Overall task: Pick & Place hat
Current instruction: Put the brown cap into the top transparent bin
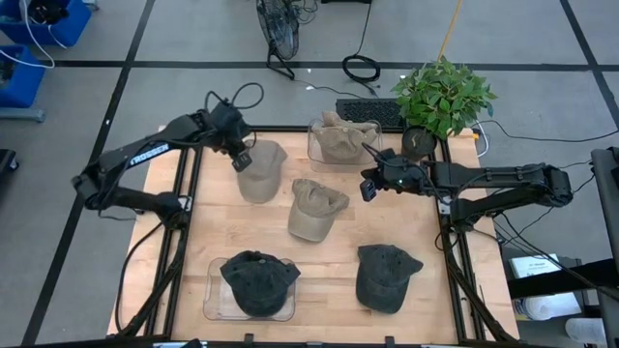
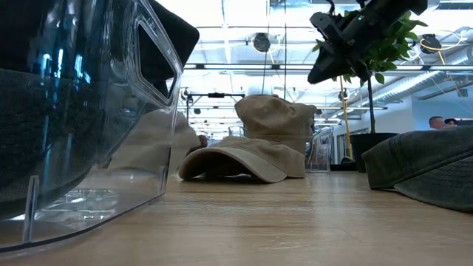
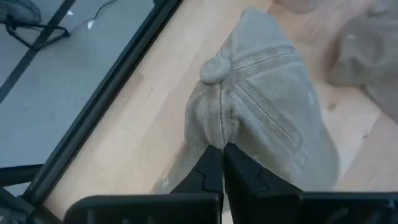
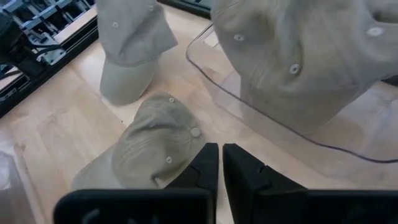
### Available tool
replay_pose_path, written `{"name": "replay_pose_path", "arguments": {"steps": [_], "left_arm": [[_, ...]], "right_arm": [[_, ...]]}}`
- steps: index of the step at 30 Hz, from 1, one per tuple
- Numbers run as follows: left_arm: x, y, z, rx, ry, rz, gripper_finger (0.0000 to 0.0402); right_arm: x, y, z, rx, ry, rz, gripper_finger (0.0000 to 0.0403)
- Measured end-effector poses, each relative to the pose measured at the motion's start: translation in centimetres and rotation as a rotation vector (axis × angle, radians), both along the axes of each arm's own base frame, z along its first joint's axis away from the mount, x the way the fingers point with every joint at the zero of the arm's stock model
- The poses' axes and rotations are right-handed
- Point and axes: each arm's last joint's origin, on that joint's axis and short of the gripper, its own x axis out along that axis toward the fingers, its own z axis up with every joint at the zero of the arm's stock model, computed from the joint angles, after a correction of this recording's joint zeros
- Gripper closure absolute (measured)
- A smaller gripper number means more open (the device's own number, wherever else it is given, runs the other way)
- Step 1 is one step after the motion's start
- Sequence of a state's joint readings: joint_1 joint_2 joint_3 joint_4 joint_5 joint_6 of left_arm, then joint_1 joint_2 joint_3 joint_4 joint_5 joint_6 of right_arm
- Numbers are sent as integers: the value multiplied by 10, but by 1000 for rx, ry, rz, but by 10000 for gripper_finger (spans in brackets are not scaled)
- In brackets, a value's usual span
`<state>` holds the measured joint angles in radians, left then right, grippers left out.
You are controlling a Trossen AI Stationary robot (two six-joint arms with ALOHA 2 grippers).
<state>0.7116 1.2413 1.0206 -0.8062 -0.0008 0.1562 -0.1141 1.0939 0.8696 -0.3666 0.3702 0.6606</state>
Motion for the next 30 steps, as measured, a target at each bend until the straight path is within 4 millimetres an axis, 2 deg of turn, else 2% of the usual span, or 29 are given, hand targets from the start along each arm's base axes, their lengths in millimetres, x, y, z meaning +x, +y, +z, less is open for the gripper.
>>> {"name": "replay_pose_path", "arguments": {"steps": [9,13,20,26,30], "left_arm": [[4,-16,9,45,-16,-48,397],[5,-18,9,63,-5,-55,395],[5,-19,10,70,3,-68,392],[13,-27,40,142,-29,-59,395],[21,-40,66,175,-93,-55,397]], "right_arm": [[4,-11,9,-91,-61,15,317],[11,-16,14,-157,-118,32,281],[23,-29,12,-206,-158,34,230],[31,-39,18,-258,-171,109,202],[34,-42,32,-347,-156,169,197]]}}
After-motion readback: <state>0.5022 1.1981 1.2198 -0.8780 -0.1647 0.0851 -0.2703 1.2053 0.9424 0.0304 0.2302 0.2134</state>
